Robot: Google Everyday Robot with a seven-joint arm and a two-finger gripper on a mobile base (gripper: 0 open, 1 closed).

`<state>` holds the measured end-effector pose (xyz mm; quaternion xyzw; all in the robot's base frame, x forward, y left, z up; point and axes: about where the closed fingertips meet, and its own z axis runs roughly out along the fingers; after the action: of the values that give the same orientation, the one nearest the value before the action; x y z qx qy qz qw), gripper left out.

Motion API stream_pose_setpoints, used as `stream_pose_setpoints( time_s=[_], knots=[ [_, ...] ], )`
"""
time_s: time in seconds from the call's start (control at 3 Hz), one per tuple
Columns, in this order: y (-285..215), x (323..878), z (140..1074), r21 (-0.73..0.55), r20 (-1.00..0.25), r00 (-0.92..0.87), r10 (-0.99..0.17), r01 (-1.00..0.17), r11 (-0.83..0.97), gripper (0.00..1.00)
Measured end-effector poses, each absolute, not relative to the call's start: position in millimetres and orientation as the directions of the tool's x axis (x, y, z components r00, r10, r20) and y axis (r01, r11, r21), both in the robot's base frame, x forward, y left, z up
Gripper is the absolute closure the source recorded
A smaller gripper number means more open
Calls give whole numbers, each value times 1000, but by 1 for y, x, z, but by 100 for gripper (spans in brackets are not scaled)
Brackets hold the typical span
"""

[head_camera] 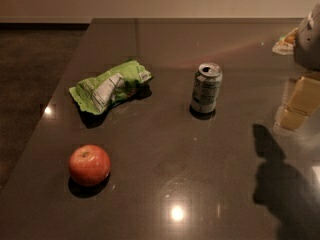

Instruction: Move green rice chip bag near 7up can

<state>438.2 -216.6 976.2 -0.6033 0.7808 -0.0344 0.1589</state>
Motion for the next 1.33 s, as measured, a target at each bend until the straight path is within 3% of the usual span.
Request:
stream_pose_setpoints(
  time_s=[0.67, 1.33],
  knots=[
    [-190, 462, 986, -270, -232, -159, -960, -937, 220, 0],
    [-113, 518, 985, -308, -258, -17, -966, -946, 99, 0]
  ],
)
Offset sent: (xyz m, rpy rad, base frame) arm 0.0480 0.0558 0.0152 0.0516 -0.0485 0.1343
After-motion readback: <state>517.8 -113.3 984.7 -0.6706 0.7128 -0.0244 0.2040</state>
